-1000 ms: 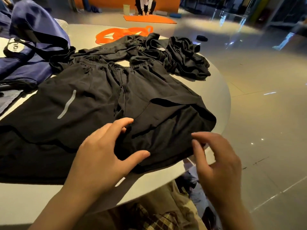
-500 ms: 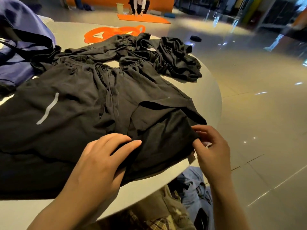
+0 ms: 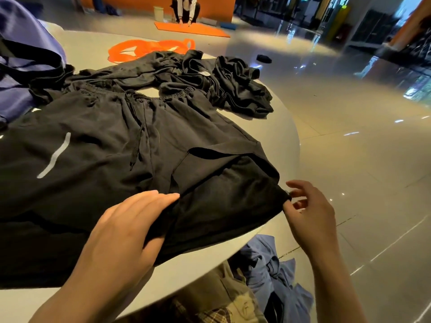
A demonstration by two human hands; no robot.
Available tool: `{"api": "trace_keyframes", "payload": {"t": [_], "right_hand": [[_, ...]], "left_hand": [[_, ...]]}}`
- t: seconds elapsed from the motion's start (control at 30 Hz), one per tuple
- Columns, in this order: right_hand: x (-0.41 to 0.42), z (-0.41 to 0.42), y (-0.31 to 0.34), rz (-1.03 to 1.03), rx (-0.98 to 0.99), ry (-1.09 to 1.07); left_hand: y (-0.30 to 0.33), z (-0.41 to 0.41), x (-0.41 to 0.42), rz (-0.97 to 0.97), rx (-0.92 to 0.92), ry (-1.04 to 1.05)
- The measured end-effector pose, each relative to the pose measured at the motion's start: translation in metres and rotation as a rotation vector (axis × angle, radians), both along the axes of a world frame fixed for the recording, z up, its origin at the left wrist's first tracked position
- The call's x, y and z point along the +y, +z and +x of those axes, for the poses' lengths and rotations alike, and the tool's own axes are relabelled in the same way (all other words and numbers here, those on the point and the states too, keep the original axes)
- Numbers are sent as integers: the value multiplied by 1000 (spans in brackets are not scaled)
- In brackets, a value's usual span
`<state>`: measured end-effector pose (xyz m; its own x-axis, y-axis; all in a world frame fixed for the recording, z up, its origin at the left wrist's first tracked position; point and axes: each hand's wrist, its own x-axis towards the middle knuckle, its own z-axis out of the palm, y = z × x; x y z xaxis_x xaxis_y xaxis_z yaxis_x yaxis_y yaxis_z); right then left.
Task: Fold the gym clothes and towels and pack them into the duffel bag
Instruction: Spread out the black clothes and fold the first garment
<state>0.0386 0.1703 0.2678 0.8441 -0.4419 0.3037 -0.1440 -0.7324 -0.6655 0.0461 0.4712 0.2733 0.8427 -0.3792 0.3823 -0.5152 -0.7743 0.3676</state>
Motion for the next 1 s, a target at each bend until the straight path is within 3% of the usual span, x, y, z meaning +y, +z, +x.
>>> {"api": "trace_keyframes", "payload": {"t": [0.17, 0.23, 0.33, 0.43, 0.6, 0.67, 0.8, 0.87, 1.0], "right_hand": [[1, 0, 1, -85, -174, 38], [-6, -1, 1, -144, -113, 79], [-12, -4, 13, -73, 8, 119], [-3, 16, 39, -82, -168, 144], [10, 111, 44, -398, 296, 310], [7, 127, 39, -445, 286, 263], [-23, 117, 39, -186, 88, 90], [-41, 110, 36, -14, 153, 77], [-57, 105, 30, 14, 283, 177]], "left_hand": [[-2, 1, 3, -11, -3, -48], [-3, 0, 3, -25, -21, -47], [-5, -3, 1, -39, -49, -11], [-4, -3, -3, -69, -51, 42], [-6, 0, 0, 2, -119, -21], [-7, 0, 1, 38, -180, -90], [-6, 0, 1, 15, -157, -248], [-6, -1, 3, 41, -73, -281], [1, -8, 7, 6, 62, -300]]}}
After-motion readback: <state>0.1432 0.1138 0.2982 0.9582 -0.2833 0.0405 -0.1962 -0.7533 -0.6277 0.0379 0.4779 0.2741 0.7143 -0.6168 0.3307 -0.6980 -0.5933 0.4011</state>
